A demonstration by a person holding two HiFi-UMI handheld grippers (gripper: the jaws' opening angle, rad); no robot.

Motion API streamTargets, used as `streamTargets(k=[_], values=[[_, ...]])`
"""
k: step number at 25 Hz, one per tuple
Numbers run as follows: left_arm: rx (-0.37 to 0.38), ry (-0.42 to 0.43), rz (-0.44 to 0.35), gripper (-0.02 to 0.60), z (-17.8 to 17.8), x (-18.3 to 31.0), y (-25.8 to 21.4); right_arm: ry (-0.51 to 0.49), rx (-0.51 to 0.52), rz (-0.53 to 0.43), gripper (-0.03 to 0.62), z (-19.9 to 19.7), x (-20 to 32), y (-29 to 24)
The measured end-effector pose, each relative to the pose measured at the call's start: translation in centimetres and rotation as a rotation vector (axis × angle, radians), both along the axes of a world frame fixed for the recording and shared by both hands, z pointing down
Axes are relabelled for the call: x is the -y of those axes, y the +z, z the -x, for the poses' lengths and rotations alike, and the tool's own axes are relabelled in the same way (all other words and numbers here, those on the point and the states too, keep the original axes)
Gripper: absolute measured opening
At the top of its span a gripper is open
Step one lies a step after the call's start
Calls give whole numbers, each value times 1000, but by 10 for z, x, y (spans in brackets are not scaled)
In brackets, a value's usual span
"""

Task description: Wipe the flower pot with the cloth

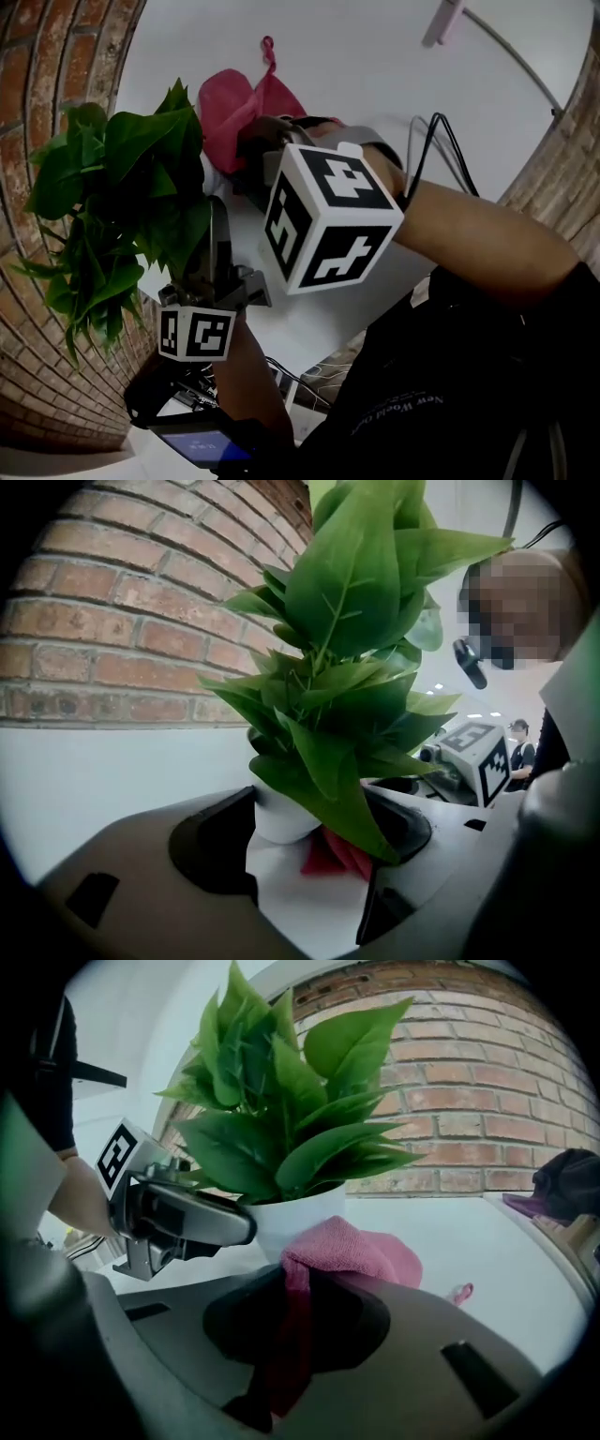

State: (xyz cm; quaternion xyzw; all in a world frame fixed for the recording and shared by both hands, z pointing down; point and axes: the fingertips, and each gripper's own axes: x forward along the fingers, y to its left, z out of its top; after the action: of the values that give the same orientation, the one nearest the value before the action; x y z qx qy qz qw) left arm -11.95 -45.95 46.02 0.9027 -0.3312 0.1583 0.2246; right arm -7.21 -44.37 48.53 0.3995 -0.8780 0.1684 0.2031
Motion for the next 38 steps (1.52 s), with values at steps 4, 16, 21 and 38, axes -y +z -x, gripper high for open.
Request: streamTargets(k=[4,16,21,38], values=[[-11,23,20,302,-6,-10,1,-152,34,30,49,40,-35,-1],[71,154,-10,300,23,-23,4,144,53,27,49,-52,-29,-14],[57,206,-35,341,-2,-13,7,164,-9,-14,49,-50,-4,-12],[105,386,-16,321,-23,-72,20,-81,30,41,49,9,-46,-2]])
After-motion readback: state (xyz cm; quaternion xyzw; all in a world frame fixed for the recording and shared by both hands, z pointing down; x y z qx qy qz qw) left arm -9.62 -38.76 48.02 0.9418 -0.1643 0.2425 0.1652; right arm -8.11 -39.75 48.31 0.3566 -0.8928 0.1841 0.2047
